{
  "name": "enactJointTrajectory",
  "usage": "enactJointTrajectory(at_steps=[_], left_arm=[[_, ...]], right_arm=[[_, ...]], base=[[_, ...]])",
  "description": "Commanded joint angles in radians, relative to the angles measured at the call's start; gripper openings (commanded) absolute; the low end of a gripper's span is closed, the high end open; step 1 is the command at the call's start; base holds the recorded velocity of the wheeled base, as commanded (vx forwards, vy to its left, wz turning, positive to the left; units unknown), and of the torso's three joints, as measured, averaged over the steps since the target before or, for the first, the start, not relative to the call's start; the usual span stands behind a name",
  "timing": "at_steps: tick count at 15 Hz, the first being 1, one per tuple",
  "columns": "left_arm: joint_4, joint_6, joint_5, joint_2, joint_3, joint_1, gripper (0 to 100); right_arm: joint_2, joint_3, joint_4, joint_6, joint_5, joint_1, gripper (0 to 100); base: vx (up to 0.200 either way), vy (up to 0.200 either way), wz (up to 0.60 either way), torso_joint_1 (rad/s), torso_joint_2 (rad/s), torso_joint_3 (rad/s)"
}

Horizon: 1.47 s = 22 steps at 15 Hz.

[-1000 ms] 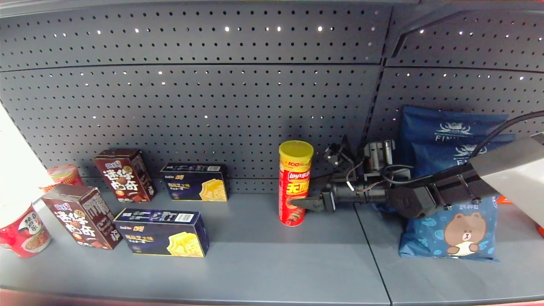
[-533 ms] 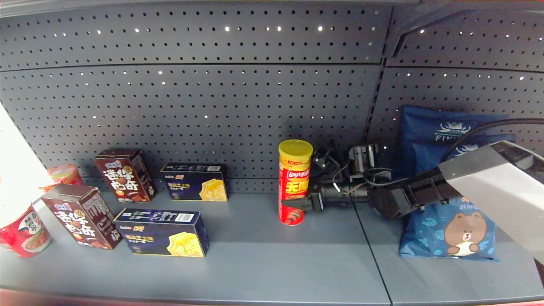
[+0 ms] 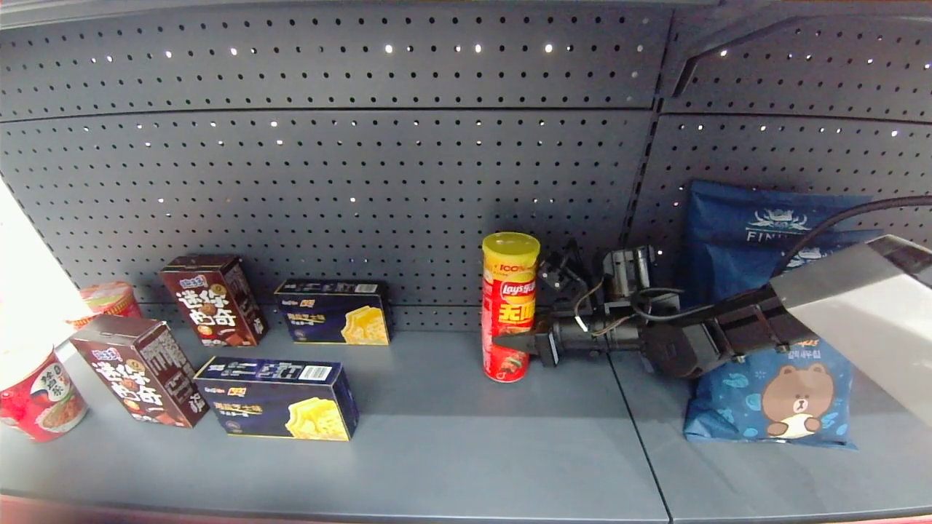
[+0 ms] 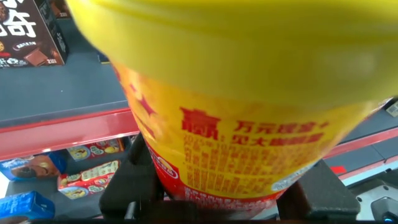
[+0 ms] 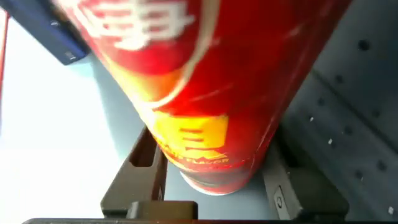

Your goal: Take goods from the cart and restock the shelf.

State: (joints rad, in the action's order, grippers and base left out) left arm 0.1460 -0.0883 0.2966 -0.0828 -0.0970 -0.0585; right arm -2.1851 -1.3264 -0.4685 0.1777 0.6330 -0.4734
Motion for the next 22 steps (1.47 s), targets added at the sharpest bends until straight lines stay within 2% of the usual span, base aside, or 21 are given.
enactJointTrajectory(at_steps=[1, 3, 7, 8, 9, 13, 16, 18, 22], left_arm=[[0.000, -0.008, 0.001, -0.002, 0.000, 0.000, 0], [0.000, -0.008, 0.001, -0.002, 0.000, 0.000, 0], [0.000, -0.007, 0.003, -0.002, 0.000, 0.000, 0], [0.000, -0.007, 0.003, -0.002, 0.000, 0.000, 0], [0.000, -0.007, 0.001, -0.002, 0.000, 0.000, 0], [0.000, -0.007, -0.004, -0.002, 0.000, 0.000, 0], [0.000, -0.007, -0.007, -0.002, 0.000, 0.000, 0], [0.000, -0.004, -0.008, 0.001, 0.000, 0.003, 0], [0.000, -0.002, -0.011, 0.003, -0.001, 0.005, 0]], right_arm=[[0.154, 0.096, 0.002, -0.012, -0.061, -0.021, 0], [0.229, 0.156, -0.004, -0.049, -0.107, -0.042, 0], [0.409, 0.314, -0.015, -0.142, -0.276, -0.156, 0], [0.467, 0.385, -0.047, -0.165, -0.365, -0.209, 0], [0.501, 0.440, -0.079, -0.184, -0.392, -0.234, 0], [0.541, 0.693, -0.315, -0.201, -0.429, -0.252, 0], [0.531, 0.826, -0.410, -0.202, -0.450, -0.251, 0], [0.516, 0.877, -0.455, -0.202, -0.457, -0.248, 0], [0.458, 0.889, -0.522, -0.202, -0.458, -0.246, 0]], base=[[0.000, 0.000, 0.00, 0.000, 0.00, 0.000], [0.000, 0.000, 0.00, 0.000, 0.00, 0.000], [0.000, 0.000, 0.00, 0.000, 0.00, 0.000], [0.000, 0.000, 0.00, 0.000, 0.00, 0.000], [0.000, 0.000, 0.00, 0.000, 0.00, 0.000], [0.000, 0.000, 0.00, 0.000, 0.00, 0.000], [0.000, 0.000, 0.00, 0.000, 0.00, 0.000], [0.000, 0.000, 0.00, 0.000, 0.00, 0.000], [0.000, 0.000, 0.00, 0.000, 0.00, 0.000]])
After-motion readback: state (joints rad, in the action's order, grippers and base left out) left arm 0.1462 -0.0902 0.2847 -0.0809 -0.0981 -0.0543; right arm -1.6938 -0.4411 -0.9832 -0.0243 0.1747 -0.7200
